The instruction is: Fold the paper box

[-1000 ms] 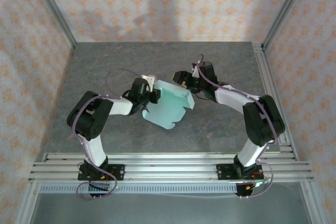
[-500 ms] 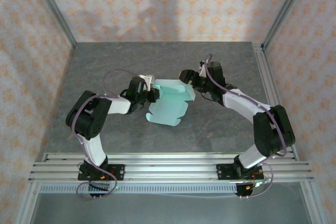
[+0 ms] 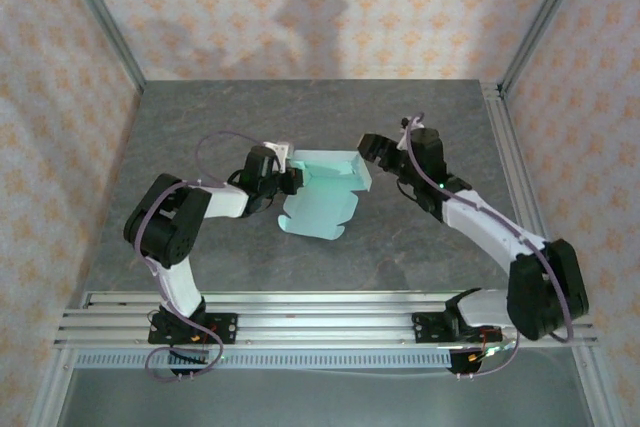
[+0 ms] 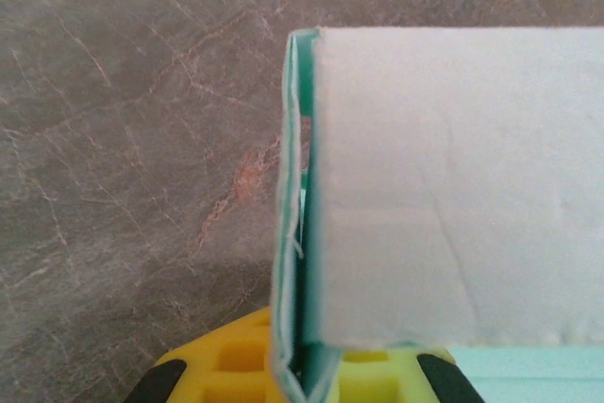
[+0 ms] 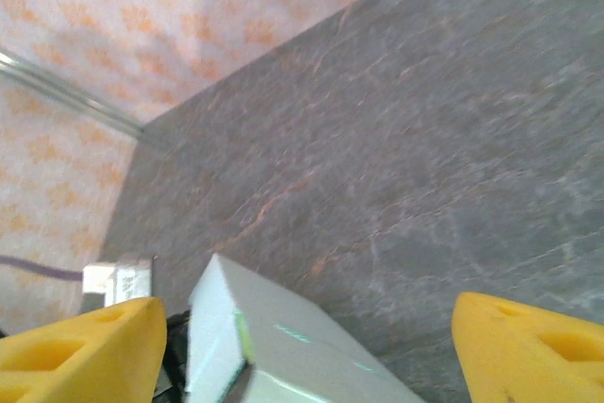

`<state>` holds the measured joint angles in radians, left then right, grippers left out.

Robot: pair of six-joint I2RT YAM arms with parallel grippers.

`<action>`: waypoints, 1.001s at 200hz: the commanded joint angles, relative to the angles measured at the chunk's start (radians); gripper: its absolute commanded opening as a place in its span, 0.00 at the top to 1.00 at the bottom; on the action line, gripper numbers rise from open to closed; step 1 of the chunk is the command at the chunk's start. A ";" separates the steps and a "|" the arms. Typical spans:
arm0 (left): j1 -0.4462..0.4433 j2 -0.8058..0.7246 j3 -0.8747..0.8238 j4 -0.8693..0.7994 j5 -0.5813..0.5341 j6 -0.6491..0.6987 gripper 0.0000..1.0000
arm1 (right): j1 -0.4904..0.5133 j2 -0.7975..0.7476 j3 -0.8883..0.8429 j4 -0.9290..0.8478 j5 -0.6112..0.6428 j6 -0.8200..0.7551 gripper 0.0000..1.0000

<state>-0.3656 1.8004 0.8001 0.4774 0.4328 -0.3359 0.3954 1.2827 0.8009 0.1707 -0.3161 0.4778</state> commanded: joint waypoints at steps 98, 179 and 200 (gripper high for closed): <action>0.050 -0.156 -0.029 0.174 -0.068 -0.297 1.00 | -0.088 -0.170 -0.282 0.357 0.058 0.281 0.29; 0.053 -0.160 -0.016 0.295 0.052 -0.423 1.00 | -0.086 0.023 -0.257 0.649 -0.168 0.454 0.31; 0.053 -0.158 -0.017 0.312 0.067 -0.430 1.00 | -0.082 0.055 -0.236 0.708 -0.204 0.507 0.32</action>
<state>-0.3141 1.6554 0.7769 0.7063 0.4534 -0.7322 0.3088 1.3151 0.5201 0.7242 -0.4370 0.9001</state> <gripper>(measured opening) 0.060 0.684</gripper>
